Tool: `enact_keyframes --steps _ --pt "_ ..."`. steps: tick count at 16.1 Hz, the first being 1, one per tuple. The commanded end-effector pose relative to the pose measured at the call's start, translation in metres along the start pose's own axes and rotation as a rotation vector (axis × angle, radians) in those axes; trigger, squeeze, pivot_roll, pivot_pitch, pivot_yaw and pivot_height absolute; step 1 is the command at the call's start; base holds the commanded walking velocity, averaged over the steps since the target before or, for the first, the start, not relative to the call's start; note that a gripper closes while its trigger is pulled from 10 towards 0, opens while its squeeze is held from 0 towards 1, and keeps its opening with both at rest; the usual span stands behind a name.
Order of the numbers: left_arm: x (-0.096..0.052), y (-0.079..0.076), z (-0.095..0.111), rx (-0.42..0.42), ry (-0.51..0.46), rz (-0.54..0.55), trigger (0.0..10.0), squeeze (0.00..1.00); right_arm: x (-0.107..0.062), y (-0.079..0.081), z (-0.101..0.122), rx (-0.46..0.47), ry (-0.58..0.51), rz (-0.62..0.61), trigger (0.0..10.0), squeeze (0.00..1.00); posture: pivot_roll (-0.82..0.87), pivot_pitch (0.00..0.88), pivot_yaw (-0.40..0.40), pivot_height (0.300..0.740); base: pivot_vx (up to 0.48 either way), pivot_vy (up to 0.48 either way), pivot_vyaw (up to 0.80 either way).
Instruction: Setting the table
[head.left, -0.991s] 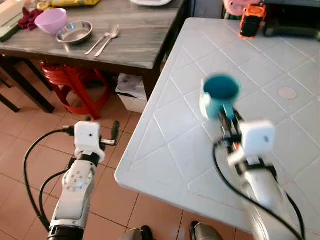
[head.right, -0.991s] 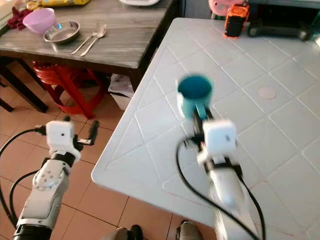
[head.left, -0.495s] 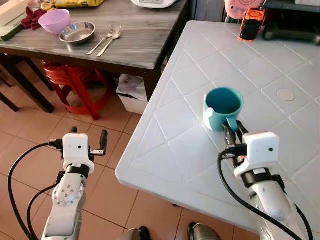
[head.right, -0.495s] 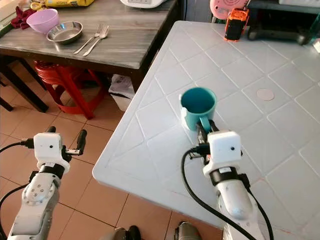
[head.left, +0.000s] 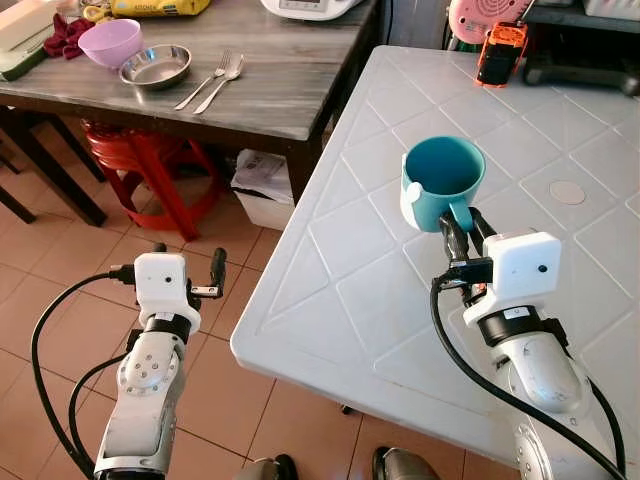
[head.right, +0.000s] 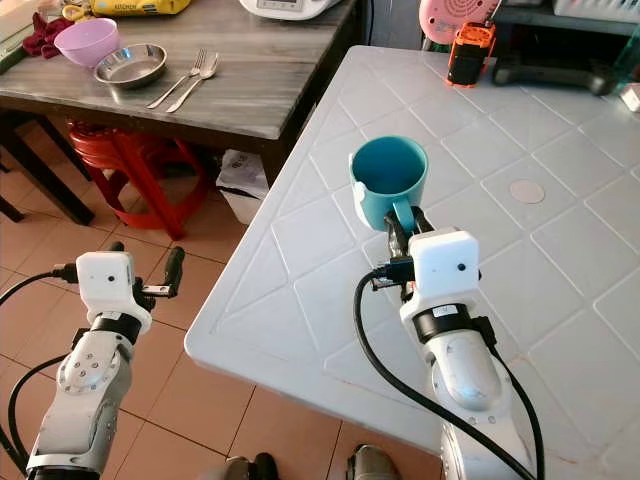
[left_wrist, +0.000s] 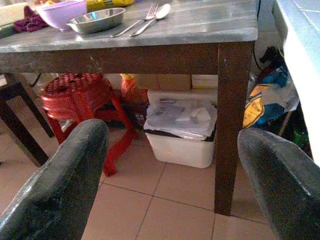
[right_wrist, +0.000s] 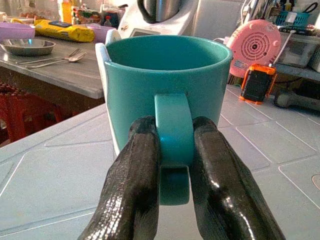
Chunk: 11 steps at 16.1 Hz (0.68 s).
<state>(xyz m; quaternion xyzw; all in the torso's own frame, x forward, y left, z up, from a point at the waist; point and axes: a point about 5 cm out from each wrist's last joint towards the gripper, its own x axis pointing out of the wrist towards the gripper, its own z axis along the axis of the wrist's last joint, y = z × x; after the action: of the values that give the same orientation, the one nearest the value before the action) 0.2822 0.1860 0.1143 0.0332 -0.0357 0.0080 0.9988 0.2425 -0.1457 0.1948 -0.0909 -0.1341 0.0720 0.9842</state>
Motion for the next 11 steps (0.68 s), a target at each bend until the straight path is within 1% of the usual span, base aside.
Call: enact_keyframes --steps 1,3,7,8,11 --pt "-0.0012 0.0002 -0.0012 0.000 0.011 -0.012 10.0 0.00 -0.0010 -0.0009 0.0053 0.000 -0.018 -0.009 10.0 0.00 -0.12 0.159 0.080 0.740 0.000 0.000 -0.80" --pt "-0.0003 0.0006 -0.0033 0.012 0.021 -0.010 10.0 0.00 -0.0009 -0.0001 0.0046 0.000 -0.014 -0.008 10.0 0.00 -0.12 0.160 0.083 0.740 0.000 0.000 -0.78" --pt "-0.0002 -0.0004 -0.0017 0.009 0.021 -0.034 10.0 0.00 -0.0006 0.0000 0.0022 0.010 0.003 -0.020 10.0 0.00 -0.12 0.165 0.089 0.740 0.000 0.000 -0.76" --pt "-0.0002 -0.0008 -0.0016 0.010 0.021 -0.038 10.0 0.00 -0.0005 0.0000 0.0023 0.009 0.000 -0.022 10.0 0.00 -0.12 0.165 0.090 0.740 0.000 0.274 -0.43" --pt "-0.0010 -0.0007 -0.0028 0.015 0.027 -0.041 10.0 0.00 -0.0005 -0.0004 0.0017 0.006 0.002 -0.030 10.0 0.00 -0.11 0.168 0.093 0.740 0.000 0.336 0.00"
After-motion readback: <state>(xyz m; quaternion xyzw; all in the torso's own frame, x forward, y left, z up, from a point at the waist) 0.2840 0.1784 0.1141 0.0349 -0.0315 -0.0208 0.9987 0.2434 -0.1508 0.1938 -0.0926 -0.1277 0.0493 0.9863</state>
